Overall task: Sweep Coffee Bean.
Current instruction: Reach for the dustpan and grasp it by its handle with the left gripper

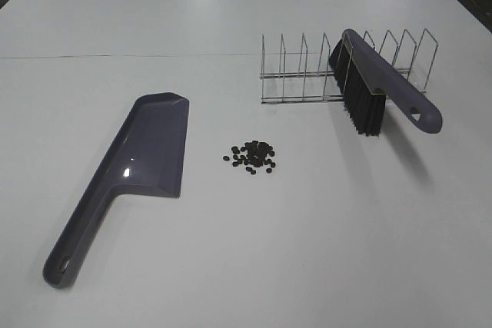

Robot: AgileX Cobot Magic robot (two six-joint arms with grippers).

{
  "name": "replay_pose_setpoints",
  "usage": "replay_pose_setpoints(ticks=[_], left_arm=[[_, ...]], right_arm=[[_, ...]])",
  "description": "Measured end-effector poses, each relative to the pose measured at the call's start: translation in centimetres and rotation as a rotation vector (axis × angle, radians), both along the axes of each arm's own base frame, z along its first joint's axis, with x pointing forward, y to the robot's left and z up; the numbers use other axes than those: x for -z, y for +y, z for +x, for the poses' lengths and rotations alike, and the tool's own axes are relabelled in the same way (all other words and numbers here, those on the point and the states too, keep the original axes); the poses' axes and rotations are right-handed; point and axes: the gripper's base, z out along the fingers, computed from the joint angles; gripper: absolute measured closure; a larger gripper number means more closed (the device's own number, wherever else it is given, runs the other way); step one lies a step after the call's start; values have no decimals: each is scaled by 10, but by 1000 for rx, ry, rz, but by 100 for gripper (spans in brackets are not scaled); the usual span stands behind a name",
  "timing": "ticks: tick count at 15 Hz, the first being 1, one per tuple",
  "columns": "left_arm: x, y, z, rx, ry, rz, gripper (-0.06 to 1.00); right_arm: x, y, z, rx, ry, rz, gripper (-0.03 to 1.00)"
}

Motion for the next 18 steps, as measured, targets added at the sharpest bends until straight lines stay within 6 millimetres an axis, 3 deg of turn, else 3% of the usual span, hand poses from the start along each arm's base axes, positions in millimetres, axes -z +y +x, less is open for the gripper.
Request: replay_pose_setpoints(ticks=[4,6,9,13,14,18], left_arm=[[2,-2,23,0,148,12,13],[9,-4,50,0,320,27,13],[16,-6,75,-16,471,22,13],[19,-13,124,-19,599,-2,13],[22,-18,154,-5,667,-20,13],[39,-31,210,45,786,-24,13]], right_arm=[[0,0,0,0,0,0,21],[0,0,0,0,0,0,21],[0,0,0,0,0,0,21],[0,0,0,0,0,0,21],[0,0,0,0,0,0,21],[0,0,0,0,1,0,21]])
